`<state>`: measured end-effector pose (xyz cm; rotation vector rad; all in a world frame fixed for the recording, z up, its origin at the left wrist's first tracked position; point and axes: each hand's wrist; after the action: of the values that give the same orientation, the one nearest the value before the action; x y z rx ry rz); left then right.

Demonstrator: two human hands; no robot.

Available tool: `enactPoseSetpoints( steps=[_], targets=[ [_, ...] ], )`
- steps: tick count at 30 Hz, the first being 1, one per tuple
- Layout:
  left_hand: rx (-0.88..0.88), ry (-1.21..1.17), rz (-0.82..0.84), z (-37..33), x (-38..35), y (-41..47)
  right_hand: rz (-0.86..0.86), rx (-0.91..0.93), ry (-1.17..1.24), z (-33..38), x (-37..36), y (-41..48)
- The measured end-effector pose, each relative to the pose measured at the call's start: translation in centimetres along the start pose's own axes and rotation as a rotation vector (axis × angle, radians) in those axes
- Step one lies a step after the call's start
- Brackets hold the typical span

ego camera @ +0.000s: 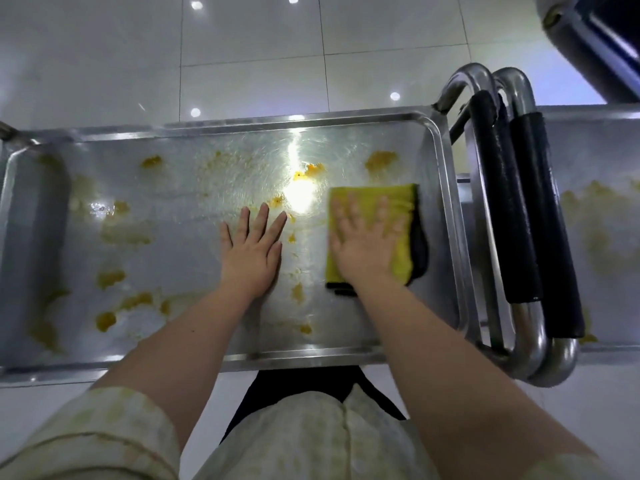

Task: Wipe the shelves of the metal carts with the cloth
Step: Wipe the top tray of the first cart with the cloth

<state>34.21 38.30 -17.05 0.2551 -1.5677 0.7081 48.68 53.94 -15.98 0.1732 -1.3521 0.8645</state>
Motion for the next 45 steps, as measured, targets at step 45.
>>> enactPoseSetpoints(
  steps=[45],
  targets=[
    [0.009, -0.094, -0.113, 3.8, 1.4, 8.8, 0.048, 0.254, -0.107, 9.9, 1.5, 8.9]
  ],
)
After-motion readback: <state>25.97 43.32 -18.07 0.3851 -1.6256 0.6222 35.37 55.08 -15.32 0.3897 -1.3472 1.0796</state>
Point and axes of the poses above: each hand's wrist, its own y-axis towards the middle knuckle, its own x-axis out of the back of the hand, z = x × y, and after that the axes turned 8 degrees about y, right-handed
